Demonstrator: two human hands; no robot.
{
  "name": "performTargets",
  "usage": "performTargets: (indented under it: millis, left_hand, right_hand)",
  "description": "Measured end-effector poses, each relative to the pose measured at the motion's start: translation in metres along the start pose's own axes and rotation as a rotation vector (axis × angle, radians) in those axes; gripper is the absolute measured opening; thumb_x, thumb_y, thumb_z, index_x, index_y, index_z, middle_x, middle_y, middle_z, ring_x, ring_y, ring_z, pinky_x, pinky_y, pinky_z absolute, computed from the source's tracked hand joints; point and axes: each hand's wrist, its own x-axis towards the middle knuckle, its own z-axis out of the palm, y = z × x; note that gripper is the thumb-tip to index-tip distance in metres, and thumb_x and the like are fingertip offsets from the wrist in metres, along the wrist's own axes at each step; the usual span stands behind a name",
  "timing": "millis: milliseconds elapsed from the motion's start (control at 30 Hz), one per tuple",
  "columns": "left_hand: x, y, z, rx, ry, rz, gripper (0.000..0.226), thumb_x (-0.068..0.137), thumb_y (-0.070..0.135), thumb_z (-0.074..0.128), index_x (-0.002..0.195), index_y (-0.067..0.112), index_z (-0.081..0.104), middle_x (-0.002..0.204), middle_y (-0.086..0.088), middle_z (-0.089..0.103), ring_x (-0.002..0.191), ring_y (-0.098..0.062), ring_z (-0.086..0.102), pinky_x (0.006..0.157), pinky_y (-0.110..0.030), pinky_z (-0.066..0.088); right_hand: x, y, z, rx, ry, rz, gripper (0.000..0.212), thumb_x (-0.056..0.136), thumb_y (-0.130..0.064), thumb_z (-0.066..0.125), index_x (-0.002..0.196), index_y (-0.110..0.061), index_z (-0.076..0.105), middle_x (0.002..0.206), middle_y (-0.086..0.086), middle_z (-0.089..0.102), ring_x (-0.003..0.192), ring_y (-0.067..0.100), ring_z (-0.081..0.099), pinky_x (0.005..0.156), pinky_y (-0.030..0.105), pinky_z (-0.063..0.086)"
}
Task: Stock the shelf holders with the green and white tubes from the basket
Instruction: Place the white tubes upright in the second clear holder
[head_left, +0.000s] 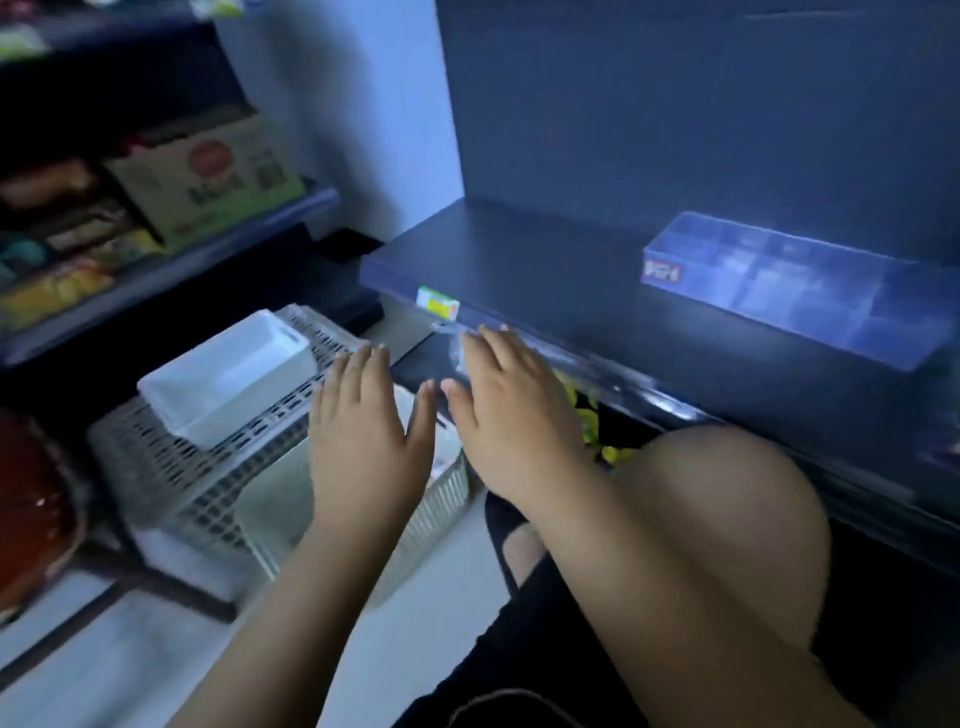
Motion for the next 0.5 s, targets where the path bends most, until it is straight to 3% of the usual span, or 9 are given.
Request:
performTargets:
  millis: [200, 300, 500]
  left_hand:
    - [-0.05, -0.112, 0.023, 0.108, -0.125, -0.25, 0.06, 0.102, 0.048, 0.049, 0.145, 0.006, 0.048, 0.154, -0.014, 0.047, 0.149, -0.036, 0.033, 0.122, -0.052, 0.027]
    - [-0.071, -0.151, 0.043, 0.098, -0.209, -0.337, 0.058, 0.101, 0.044, 0.053, 0.143, 0.004, 0.05, 0.152, -0.016, 0.05, 0.146, -0.039, 0.036, 0.121, -0.053, 0.029]
    - [-0.085, -0.208, 0.085, 0.028, -0.332, -0.468, 0.054, 0.103, 0.043, 0.051, 0.144, 0.009, 0.049, 0.15, -0.011, 0.051, 0.144, -0.034, 0.038, 0.117, -0.05, 0.036]
  right_hand:
    - [0.006, -0.033, 0.093, -0.081, -0.336, -0.132, 0.051, 0.104, -0.041, 0.043, 0.145, -0.011, 0.044, 0.148, 0.01, 0.049, 0.145, 0.033, 0.037, 0.116, 0.046, 0.033]
    - [-0.001, -0.029, 0.133, -0.109, -0.509, -0.127, 0.045, 0.103, -0.041, 0.044, 0.137, -0.012, 0.048, 0.139, 0.009, 0.054, 0.133, 0.031, 0.045, 0.107, 0.044, 0.039]
    - [0.013, -0.012, 0.192, -0.089, -0.659, -0.048, 0.037, 0.102, -0.037, 0.047, 0.125, -0.01, 0.055, 0.127, 0.014, 0.059, 0.118, 0.034, 0.053, 0.095, 0.043, 0.045]
